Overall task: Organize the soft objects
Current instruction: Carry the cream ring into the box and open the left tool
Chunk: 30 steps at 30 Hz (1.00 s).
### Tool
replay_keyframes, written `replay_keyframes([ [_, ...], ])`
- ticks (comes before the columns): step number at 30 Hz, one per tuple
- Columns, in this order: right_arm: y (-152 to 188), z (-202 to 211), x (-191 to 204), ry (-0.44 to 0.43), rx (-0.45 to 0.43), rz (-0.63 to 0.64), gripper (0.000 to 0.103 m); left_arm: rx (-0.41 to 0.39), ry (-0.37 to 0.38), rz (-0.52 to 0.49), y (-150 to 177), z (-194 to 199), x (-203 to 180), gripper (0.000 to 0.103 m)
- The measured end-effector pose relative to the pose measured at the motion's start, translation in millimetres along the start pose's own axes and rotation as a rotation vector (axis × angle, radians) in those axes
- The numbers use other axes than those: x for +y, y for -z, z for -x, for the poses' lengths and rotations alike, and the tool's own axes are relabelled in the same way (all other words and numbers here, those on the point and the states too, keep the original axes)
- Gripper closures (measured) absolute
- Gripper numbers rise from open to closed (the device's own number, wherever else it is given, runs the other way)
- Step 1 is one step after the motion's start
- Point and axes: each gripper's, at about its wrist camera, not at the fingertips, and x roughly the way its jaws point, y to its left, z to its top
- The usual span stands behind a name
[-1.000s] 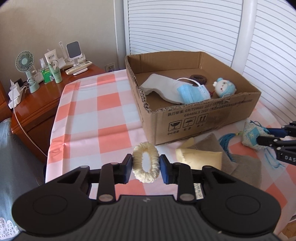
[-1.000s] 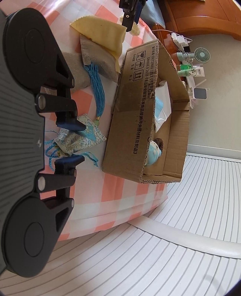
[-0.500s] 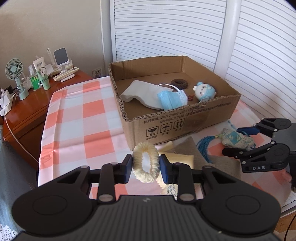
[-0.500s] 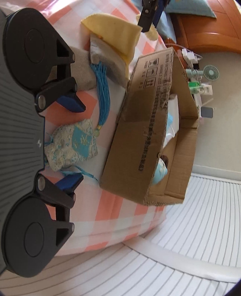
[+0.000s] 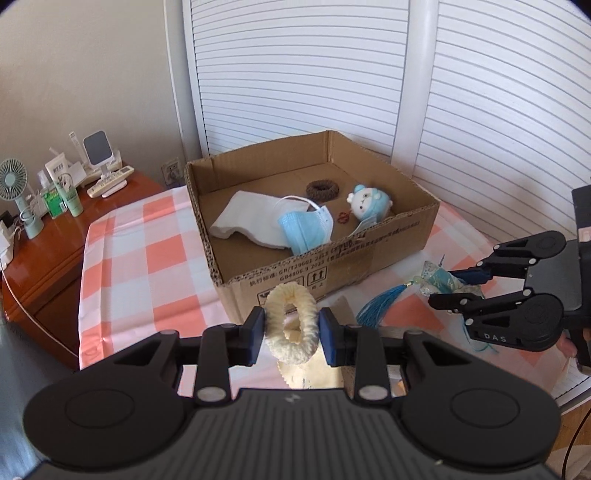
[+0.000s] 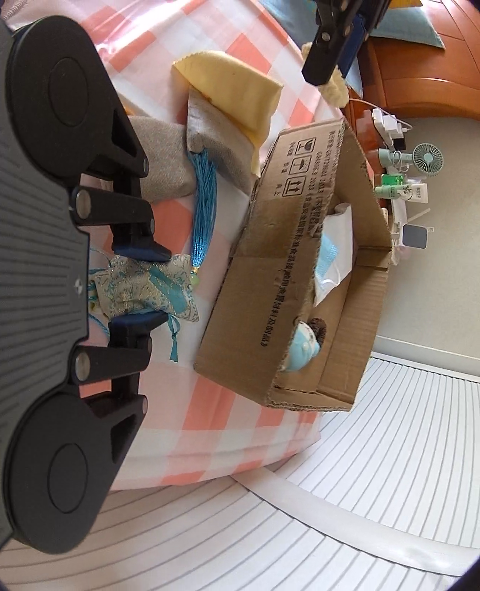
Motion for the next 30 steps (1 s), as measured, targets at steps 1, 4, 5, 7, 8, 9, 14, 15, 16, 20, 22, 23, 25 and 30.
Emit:
replay_keyframes([
  [1, -1.3, 4.4, -0.6, -0.003, -0.003, 0.004, 0.070, -0.003, 0.000, -0.008, -2.7, 1.0, -1.5, 0.073],
  [4, -5.6, 17.4, -2.8, -0.027, -0.010, 0.019, 0.070, -0.010, 0.001, -0.035, -11.6, 2.5, -5.9, 0.073],
  [5, -7.7, 21.7, -3.4, -0.035, -0.008, 0.027, 0.070, -0.013, 0.002, -0.042, -14.4, 2.4, -7.2, 0.073],
  [7, -11.4, 31.5, -4.5, -0.040, -0.015, 0.048, 0.070, -0.016, -0.001, -0.056, -20.9, 0.3, -9.9, 0.073],
  [8, -13.5, 35.7, -4.8, -0.038, -0.019, 0.059, 0.070, -0.017, -0.005, -0.062, -24.1, -1.2, -10.9, 0.073],
  [9, -16.2, 40.1, -5.5, -0.038, -0.023, 0.067, 0.070, -0.020, -0.008, -0.067, -27.8, -3.1, -11.8, 0.073],
  [14, -33.3, 59.4, -11.5, -0.034, -0.065, 0.084, 0.070, -0.034, -0.002, -0.077, -48.1, -12.1, -14.9, 0.073],
  [15, -36.6, 62.7, -12.6, -0.037, -0.075, 0.086, 0.070, -0.038, -0.001, -0.080, -52.3, -13.7, -15.9, 0.073],
  [16, -39.3, 65.6, -13.4, -0.038, -0.085, 0.088, 0.070, -0.040, 0.000, -0.083, -55.8, -15.2, -16.7, 0.073],
  [20, -52.0, 74.5, -16.2, -0.052, -0.120, 0.089, 0.070, -0.048, 0.009, -0.085, -72.0, -24.4, -19.3, 0.073],
  [22, -58.4, 76.3, -16.7, -0.052, -0.133, 0.095, 0.070, -0.048, 0.015, -0.090, -79.7, -30.4, -20.2, 0.073],
  [23, -61.2, 77.3, -17.1, -0.049, -0.140, 0.099, 0.070, -0.048, 0.014, -0.090, -84.3, -34.3, -20.3, 0.073],
  [25, -66.8, 78.4, -17.8, -0.045, -0.152, 0.101, 0.070, -0.049, 0.017, -0.082, -93.9, -43.5, -19.1, 0.073],
  [30, -80.3, 80.2, -25.4, -0.035, -0.180, 0.087, 0.070, -0.054, 0.031, -0.048, -117.8, -65.8, -15.8, 0.073],
])
